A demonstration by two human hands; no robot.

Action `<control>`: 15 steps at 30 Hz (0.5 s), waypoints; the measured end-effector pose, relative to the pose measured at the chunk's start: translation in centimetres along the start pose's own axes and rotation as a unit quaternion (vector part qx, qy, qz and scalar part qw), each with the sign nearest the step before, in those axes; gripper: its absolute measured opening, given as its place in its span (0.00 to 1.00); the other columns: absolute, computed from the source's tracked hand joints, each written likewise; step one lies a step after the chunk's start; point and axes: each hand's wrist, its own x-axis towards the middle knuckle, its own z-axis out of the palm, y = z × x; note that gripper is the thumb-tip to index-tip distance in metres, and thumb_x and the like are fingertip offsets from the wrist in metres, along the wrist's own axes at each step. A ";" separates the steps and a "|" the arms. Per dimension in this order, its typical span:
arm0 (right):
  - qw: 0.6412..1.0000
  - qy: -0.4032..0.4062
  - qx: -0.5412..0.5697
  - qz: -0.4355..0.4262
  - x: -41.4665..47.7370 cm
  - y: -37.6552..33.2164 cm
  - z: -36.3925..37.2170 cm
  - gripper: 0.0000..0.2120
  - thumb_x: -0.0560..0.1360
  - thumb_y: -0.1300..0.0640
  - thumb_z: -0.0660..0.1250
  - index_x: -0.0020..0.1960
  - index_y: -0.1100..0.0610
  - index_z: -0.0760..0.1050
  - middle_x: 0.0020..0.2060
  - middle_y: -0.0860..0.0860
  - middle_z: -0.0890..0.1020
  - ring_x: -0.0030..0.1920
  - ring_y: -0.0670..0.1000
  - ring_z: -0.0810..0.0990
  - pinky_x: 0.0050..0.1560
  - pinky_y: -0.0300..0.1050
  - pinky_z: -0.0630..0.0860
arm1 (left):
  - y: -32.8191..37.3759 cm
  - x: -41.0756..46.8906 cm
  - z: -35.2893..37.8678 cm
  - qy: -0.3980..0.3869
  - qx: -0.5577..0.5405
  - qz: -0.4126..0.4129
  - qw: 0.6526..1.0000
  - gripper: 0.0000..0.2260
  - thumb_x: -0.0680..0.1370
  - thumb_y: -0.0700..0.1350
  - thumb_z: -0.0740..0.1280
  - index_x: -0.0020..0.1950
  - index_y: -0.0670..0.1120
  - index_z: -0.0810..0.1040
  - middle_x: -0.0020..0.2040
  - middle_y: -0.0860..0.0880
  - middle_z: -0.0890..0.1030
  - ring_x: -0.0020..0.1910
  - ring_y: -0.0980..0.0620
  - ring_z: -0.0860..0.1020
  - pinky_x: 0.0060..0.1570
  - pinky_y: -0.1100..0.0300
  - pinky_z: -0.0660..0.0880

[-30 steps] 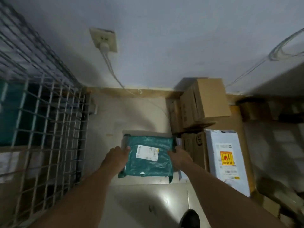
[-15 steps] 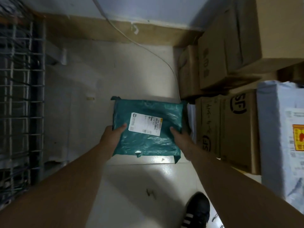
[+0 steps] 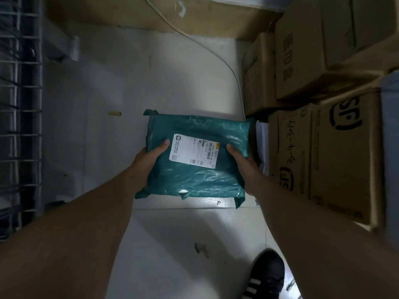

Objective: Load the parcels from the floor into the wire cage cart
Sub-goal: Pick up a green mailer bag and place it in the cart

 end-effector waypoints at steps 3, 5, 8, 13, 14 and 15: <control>0.999 -0.031 0.015 0.004 -1.0 -0.5 0.0 0.28 0.68 0.46 0.81 0.65 0.50 0.80 0.57 0.54 0.87 0.56 0.57 0.86 0.61 0.59 0.81 | 0.5 -0.5 -0.8 0.010 0.003 -0.002 1.000 0.47 0.62 0.68 0.81 0.75 0.54 0.69 0.65 0.50 0.82 0.59 0.46 0.83 0.58 0.46 0.81; 0.999 -0.047 0.019 -0.004 -2.1 -1.7 0.5 0.26 0.69 0.48 0.81 0.65 0.51 0.80 0.57 0.54 0.87 0.57 0.56 0.86 0.61 0.58 0.81 | 1.4 -1.6 -1.3 0.013 0.008 -0.003 1.000 0.49 0.60 0.66 0.83 0.75 0.53 0.68 0.65 0.50 0.82 0.60 0.46 0.83 0.57 0.45 0.81; 0.997 -0.071 0.011 -0.004 -4.2 -4.6 1.9 0.23 0.71 0.49 0.80 0.64 0.51 0.81 0.56 0.55 0.87 0.56 0.58 0.86 0.59 0.61 0.81 | 3.8 -4.4 -1.8 0.041 0.000 0.017 0.999 0.46 0.59 0.60 0.86 0.73 0.50 0.70 0.62 0.49 0.84 0.57 0.45 0.84 0.57 0.43 0.82; 0.996 -0.072 -0.006 -0.049 -10.2 -12.6 4.4 0.22 0.71 0.52 0.81 0.62 0.49 0.78 0.54 0.54 0.87 0.54 0.59 0.87 0.56 0.63 0.82 | 10.6 -11.5 -1.6 0.063 -0.027 0.087 0.994 0.36 0.65 0.53 0.84 0.68 0.48 0.73 0.58 0.46 0.86 0.53 0.43 0.86 0.51 0.41 0.83; 0.996 -0.068 -0.007 -0.061 -11.7 -14.5 4.6 0.24 0.70 0.51 0.81 0.63 0.48 0.77 0.54 0.54 0.87 0.54 0.59 0.87 0.56 0.63 0.83 | 12.4 -13.4 -1.3 0.062 -0.026 0.103 0.992 0.34 0.66 0.52 0.83 0.67 0.47 0.74 0.57 0.46 0.86 0.53 0.43 0.86 0.50 0.42 0.83; 0.995 -0.069 -0.009 -0.077 -13.3 -16.6 4.8 0.26 0.69 0.50 0.82 0.64 0.48 0.77 0.54 0.54 0.87 0.54 0.59 0.87 0.56 0.64 0.83 | 14.4 -15.2 -0.9 0.065 -0.026 0.126 0.990 0.33 0.66 0.52 0.84 0.66 0.46 0.75 0.56 0.46 0.86 0.52 0.43 0.86 0.48 0.43 0.84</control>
